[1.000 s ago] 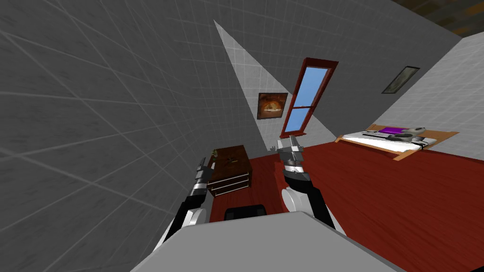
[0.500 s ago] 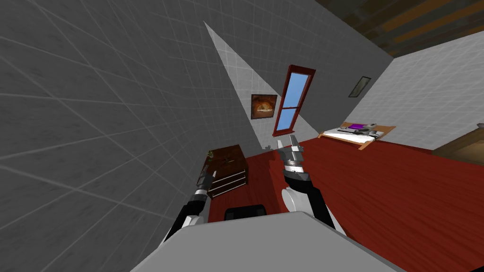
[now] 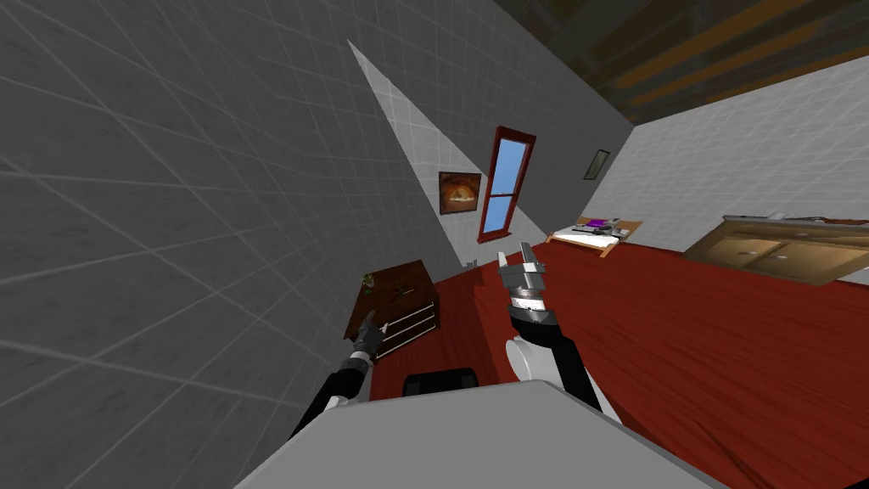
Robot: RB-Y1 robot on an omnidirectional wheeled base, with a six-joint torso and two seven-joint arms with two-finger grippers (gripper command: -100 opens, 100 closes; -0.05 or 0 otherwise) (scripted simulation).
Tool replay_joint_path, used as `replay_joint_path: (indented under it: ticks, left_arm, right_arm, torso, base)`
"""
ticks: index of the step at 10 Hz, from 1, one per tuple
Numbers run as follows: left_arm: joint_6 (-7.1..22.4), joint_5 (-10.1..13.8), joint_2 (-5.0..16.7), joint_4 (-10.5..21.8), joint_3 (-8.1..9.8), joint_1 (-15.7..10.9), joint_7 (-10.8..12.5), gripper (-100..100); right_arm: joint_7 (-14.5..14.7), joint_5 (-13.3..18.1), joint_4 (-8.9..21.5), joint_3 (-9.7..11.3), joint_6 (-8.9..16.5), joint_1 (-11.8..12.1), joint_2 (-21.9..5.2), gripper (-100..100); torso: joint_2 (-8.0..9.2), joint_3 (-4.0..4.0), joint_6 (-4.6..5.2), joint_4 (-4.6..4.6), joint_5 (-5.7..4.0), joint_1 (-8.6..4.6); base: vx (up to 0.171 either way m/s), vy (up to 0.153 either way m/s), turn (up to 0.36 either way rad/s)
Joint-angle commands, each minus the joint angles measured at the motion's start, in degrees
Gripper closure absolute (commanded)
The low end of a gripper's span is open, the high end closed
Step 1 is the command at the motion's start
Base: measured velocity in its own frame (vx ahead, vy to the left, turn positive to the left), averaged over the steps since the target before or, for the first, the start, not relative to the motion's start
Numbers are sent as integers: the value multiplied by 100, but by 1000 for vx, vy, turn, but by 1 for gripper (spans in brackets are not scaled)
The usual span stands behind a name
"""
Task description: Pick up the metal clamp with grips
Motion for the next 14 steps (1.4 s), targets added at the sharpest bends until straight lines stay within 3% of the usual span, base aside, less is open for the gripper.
replay_joint_path:
  ticks: [1, 2, 3, 4, 6, 7, 8, 9, 10, 11, 12, 13, 14]
  left_arm:
    - [49, 180, -13, 4, -6, 22, -19, -100]
    - [281, 405, 152, 305, -44, 21, 1, -100]
    - [281, 592, 152, 316, -44, 21, 1, -100]
    - [516, 761, 314, 561, -79, 14, 19, -100]
    - [516, 1017, 314, 639, -79, 14, 19, -100]
    - [753, 1233, 474, 900, -110, 5, 36, -100]
    - [753, 1396, 474, 971, -110, 5, 36, -100]
    - [753, 1452, 474, 971, -110, 5, 36, -100]
    - [990, 1693, 633, 1265, -135, -7, 52, -100]
    - [990, 1895, 633, 1312, -135, -7, 52, -100]
    - [990, 1895, 633, 1312, -135, -7, 52, -100]
    - [1209, 2161, 791, 1615, -155, -18, 66, -100]
    - [1225, 2345, 791, 1659, -155, -18, 66, -100]
  right_arm:
    - [0, 0, 0, 0, 0, 0, 0, 0]
    - [0, 0, 0, 0, 0, 1, 0, 0]
    - [0, 0, 0, 1, 0, -1, 0, 0]
    - [0, 0, 0, 0, 0, 0, 0, 0]
    - [0, 0, 0, 0, 0, 0, 0, 0]
    - [0, 0, 0, 0, 0, 1, 0, 0]
    - [0, 0, 0, 1, 0, -1, 0, 0]
    - [0, 0, 0, 0, 0, 1, 0, 0]
    - [0, 0, 0, 0, 0, 1, 0, 0]
    - [0, 0, 0, 0, 0, 0, 0, 0]
    - [0, 0, 0, 0, 0, 1, 0, 0]
    - [0, 0, 0, -1, 0, 1, 0, 0]
    - [0, 0, 0, 0, 0, 0, 0, 0]
  torso:
    - [0, 0, 0, 0, 0, 0]
    - [-12, -6, 0, -2, -1, -3]
    - [-12, -7, 5, -2, -2, -6]
    - [-10, -6, 2, -2, -1, -5]
    - [-10, -5, 1, -1, -1, -3]
    - [-17, -10, -1, -3, -1, -2]
    - [-18, -10, 6, -3, -1, -3]
    - [-19, -11, 0, -4, 0, -1]
    - [-21, -12, -1, -4, -1, -2]
    - [-20, -12, 5, -4, -1, -2]
    - [-20, -11, 0, -4, -1, -2]
    - [-22, -12, -2, -4, -1, -3]
    - [-23, -13, 4, -4, -2, -3]
  base:
    - [-20, 2, 46]
    - [-27, -12, -270]
    - [-40, -1, -189]
    - [-46, -6, -317]
    - [-24, 1, -76]
    - [-14, -7, -324]
    - [-16, 2, -177]
    - [-8, 1, 21]
    - [-11, -10, -293]
    - [-11, 0, -220]
    - [-5, 3, 3]
    - [-3, -12, -315]
    - [-4, 0, -183]
